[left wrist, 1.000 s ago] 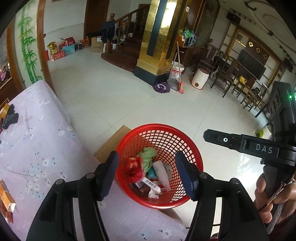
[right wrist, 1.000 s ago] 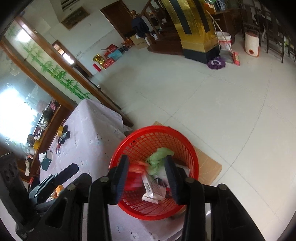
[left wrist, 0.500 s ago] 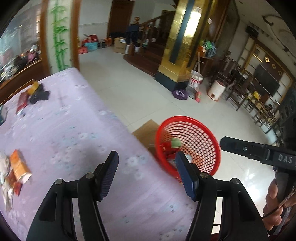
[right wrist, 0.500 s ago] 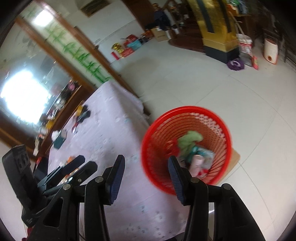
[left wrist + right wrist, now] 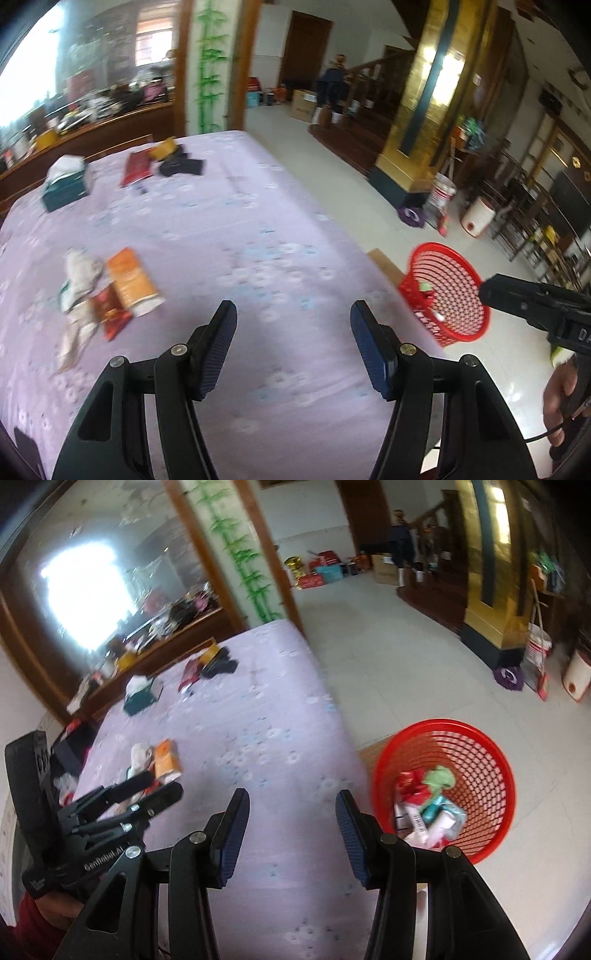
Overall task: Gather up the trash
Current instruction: 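Grasp the white wet-wipes pack with the left gripper while the right grasps the orange box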
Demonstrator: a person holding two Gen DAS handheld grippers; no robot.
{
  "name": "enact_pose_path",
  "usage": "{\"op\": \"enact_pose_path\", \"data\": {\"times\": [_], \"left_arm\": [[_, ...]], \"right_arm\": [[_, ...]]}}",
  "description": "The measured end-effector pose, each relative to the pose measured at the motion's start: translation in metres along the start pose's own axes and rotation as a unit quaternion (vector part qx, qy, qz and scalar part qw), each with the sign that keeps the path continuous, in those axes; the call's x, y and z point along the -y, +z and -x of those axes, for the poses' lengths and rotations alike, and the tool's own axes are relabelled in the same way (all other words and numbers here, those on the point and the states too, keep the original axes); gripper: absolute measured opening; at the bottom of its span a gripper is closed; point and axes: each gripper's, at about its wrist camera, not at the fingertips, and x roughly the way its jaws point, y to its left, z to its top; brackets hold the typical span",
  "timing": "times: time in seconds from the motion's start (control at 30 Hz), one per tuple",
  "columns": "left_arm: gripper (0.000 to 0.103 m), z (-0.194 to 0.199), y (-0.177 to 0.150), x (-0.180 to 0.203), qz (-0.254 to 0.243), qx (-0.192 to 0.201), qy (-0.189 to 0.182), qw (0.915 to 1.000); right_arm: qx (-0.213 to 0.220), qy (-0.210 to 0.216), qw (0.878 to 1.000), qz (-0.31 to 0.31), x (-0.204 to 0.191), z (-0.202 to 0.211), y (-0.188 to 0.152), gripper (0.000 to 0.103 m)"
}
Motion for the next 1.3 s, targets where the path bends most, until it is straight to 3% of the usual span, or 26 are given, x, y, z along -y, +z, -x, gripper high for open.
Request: {"op": "enact_pose_path", "data": {"times": [0.17, 0.4, 0.53, 0.73, 0.87, 1.07, 1.2, 1.3], "left_arm": [[0.062, 0.015, -0.013, -0.058, 0.039, 0.004, 0.039, 0.9985], [0.066, 0.018, -0.033, -0.155, 0.069, -0.020, 0.130, 0.9888], [0.066, 0.008, -0.043, -0.209, 0.098, -0.048, 0.160, 0.9811], [0.066, -0.019, -0.049, -0.236, 0.084, -0.085, 0.132, 0.9839], [0.066, -0.039, -0.047, -0.240, 0.073, -0.100, 0.137, 0.9827], [0.066, -0.064, -0.045, -0.261, 0.094, -0.111, 0.144, 0.9788], [0.052, -0.067, -0.048, -0.266, 0.110, -0.109, 0.126, 0.9799], [0.046, -0.062, -0.052, -0.262, 0.110, -0.097, 0.134, 0.9802]], "right_arm": [[-0.018, 0.022, 0.999, 0.030, -0.035, -0.009, -0.004, 0.052], [-0.048, 0.079, 0.994, 0.061, -0.083, -0.023, -0.012, 0.052], [-0.043, 0.068, 0.994, 0.078, -0.105, -0.031, -0.010, 0.053], [-0.048, 0.064, 0.993, 0.086, -0.127, -0.038, -0.005, 0.053], [-0.058, 0.067, 0.993, 0.082, -0.135, -0.045, -0.001, 0.053], [-0.066, 0.069, 0.992, 0.085, -0.146, -0.054, 0.008, 0.056], [-0.081, 0.082, 0.989, 0.091, -0.158, -0.070, 0.019, 0.056], [-0.093, 0.087, 0.986, 0.103, -0.170, -0.086, 0.026, 0.056]]}}
